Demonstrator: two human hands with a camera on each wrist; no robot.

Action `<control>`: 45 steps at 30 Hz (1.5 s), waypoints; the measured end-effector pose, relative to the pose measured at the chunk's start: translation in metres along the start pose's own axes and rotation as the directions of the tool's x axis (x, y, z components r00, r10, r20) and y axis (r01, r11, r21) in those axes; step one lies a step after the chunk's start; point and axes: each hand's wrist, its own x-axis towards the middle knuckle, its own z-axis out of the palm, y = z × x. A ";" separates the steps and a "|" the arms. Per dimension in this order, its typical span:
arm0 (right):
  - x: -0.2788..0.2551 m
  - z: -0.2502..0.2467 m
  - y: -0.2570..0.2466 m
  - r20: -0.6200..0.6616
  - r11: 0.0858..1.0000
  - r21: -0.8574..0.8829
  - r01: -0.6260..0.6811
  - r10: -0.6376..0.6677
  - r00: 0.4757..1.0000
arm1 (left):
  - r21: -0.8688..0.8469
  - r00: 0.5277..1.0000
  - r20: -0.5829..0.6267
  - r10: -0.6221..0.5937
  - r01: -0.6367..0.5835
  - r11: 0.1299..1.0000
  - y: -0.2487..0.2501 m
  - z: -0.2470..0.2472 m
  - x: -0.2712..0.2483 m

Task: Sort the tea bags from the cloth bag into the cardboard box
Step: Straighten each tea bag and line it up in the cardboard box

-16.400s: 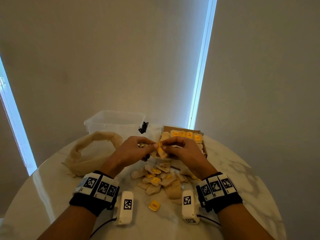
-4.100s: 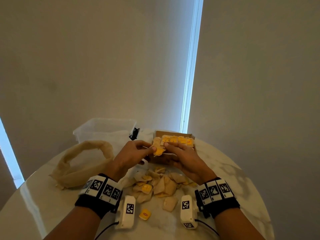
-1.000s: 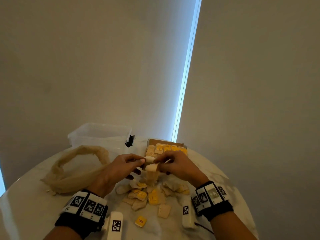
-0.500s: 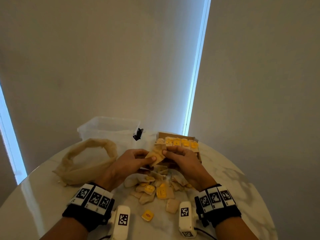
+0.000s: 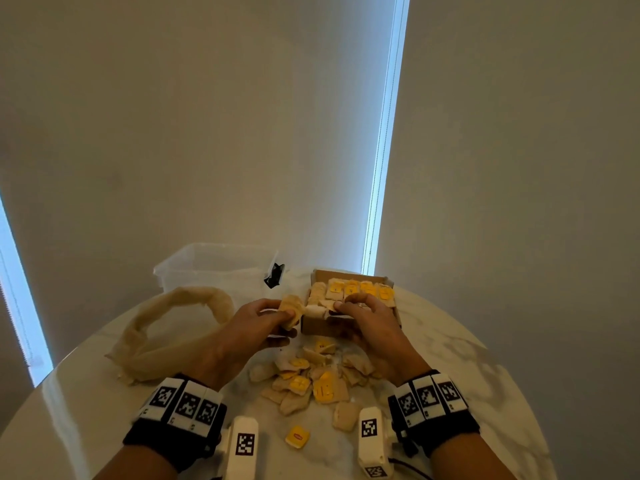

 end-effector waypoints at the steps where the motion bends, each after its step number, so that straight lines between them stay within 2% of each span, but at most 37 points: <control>1: -0.001 0.000 -0.001 0.019 1.000 0.000 -0.006 0.006 1.000 | -0.024 1.000 -0.029 0.005 -0.006 1.000 0.001 0.000 0.000; 3: -0.003 0.000 -0.002 0.069 1.000 -0.007 -0.012 0.013 0.998 | -0.044 0.998 -0.055 0.022 -0.025 0.999 0.003 0.000 -0.002; 8: -0.008 0.002 -0.005 0.162 0.998 -0.061 -0.002 0.012 0.987 | 0.000 0.997 -0.027 0.069 -0.069 0.998 0.009 -0.001 -0.009; 12: -0.008 0.000 -0.001 0.160 0.988 -0.141 0.058 -0.035 0.987 | 0.108 0.996 -0.038 0.086 -0.081 0.991 0.010 -0.003 -0.009; 15: -0.010 -0.001 -0.002 0.149 0.990 -0.130 0.062 -0.042 0.988 | 0.152 0.994 -0.040 0.100 -0.093 0.984 0.013 -0.004 -0.010; 22: -0.011 0.002 -0.002 0.133 0.986 -0.160 0.052 -0.031 0.991 | 0.245 0.994 0.071 0.080 -0.096 0.965 0.015 0.001 -0.013; 26: -0.014 0.002 -0.004 0.181 0.991 -0.119 0.063 -0.041 0.983 | 0.306 0.992 0.112 0.049 -0.082 0.949 0.014 0.004 -0.013; 32: -0.018 0.005 -0.007 0.210 0.987 -0.138 0.083 -0.053 0.976 | 0.292 0.988 0.155 -0.004 -0.042 0.956 0.013 0.008 -0.012; 37: -0.017 0.006 -0.005 0.208 0.990 -0.128 0.062 -0.034 0.977 | 0.339 0.990 0.135 0.048 -0.092 0.936 0.012 0.007 -0.014; 41: -0.015 0.006 -0.006 0.184 0.998 -0.054 0.044 -0.034 0.982 | 0.343 0.994 0.096 0.059 -0.089 0.935 0.008 0.005 -0.010; 45: -0.014 0.005 -0.005 0.188 0.995 -0.061 0.078 -0.065 0.980 | 0.334 0.993 0.104 0.058 -0.090 0.938 0.006 0.005 -0.008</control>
